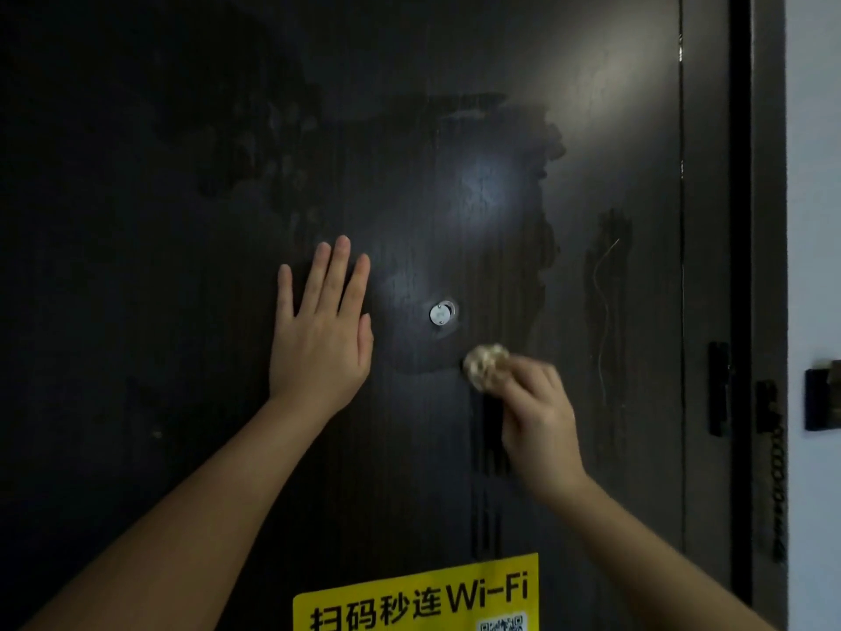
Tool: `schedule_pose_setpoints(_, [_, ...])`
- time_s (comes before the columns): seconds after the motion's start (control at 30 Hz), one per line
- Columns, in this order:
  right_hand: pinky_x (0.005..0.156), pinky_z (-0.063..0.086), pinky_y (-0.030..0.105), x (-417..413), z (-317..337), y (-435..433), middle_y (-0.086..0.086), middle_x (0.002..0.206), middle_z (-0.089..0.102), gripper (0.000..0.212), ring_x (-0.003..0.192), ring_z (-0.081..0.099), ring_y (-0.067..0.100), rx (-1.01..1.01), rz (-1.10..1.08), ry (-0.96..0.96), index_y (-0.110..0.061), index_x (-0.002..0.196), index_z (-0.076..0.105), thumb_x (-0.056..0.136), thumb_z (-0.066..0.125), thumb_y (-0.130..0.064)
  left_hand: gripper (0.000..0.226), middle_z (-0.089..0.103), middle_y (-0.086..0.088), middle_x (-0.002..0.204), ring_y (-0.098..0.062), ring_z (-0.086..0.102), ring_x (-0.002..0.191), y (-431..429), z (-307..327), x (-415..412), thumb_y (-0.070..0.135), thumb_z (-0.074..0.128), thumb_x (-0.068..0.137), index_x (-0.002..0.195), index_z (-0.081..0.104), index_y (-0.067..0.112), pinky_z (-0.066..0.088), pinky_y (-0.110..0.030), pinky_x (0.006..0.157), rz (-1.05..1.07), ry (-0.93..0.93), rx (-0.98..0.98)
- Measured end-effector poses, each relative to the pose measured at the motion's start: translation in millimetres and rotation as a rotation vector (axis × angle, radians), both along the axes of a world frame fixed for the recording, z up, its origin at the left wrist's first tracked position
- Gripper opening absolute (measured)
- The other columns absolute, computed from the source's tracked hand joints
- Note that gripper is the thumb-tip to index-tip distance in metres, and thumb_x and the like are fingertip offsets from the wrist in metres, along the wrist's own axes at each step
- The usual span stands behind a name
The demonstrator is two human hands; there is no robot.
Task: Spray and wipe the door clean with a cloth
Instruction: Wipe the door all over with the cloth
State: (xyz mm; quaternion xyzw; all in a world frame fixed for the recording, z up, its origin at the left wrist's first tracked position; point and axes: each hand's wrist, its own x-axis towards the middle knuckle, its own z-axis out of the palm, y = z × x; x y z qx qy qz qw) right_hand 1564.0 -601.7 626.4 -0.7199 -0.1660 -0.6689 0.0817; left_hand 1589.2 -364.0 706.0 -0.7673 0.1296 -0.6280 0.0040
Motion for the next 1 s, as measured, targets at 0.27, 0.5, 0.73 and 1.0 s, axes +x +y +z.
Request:
schedule_pose_setpoints(0.27, [0.082,0.047,0.032,-0.6,11.9,18.1,0.006,0.113,0.064,0.031,0.097,0.056,0.026,0.050,0.098,0.020,-0.011,0.099,0.072,0.078,0.059,0.008,0.061,0.007,-0.009,0.160,-0.024,0.003,0.148,0.1,-0.3,0.2,0.034,0.025,0.095,0.151,0.017,0.013,0.006,-0.053,0.118,0.004,0.012,-0.013])
schedule_pose_setpoints(0.5, [0.080,0.049,0.034,-9.1,17.6,-2.2,0.008,0.108,0.065,0.030,0.094,0.056,0.028,0.177,0.078,0.047,-0.007,0.093,0.071,0.077,0.045,-0.002,0.061,0.007,-0.008,0.160,-0.023,0.003,0.148,-1.0,3.2,-6.4,0.028,0.040,0.096,0.151,0.020,0.013,0.007,-0.053,0.118,-0.046,0.071,-0.035])
schedule_pose_setpoints(0.73, [0.088,0.048,0.022,-46.7,-12.8,16.0,-0.002,0.102,0.067,0.027,0.099,0.063,0.007,0.536,0.796,0.391,-0.016,0.092,0.073,0.082,0.065,0.008,0.030,0.058,0.000,0.125,-0.005,0.053,0.117,-37.7,-40.0,-74.8,0.011,0.058,0.091,0.121,0.061,0.017,0.044,-0.022,0.098,-0.813,0.217,-0.316])
schedule_pose_setpoints(1.0, [0.074,0.053,0.023,-70.0,-5.7,19.3,0.003,0.089,0.074,0.020,0.084,0.068,0.013,0.790,1.186,0.609,-0.013,0.096,0.071,0.086,0.064,0.002,0.044,0.068,0.006,0.116,-0.010,0.064,0.107,-88.9,-69.5,-85.0,0.001,0.066,0.084,0.117,0.063,0.031,0.052,-0.025,0.089,-1.287,0.715,-0.658])
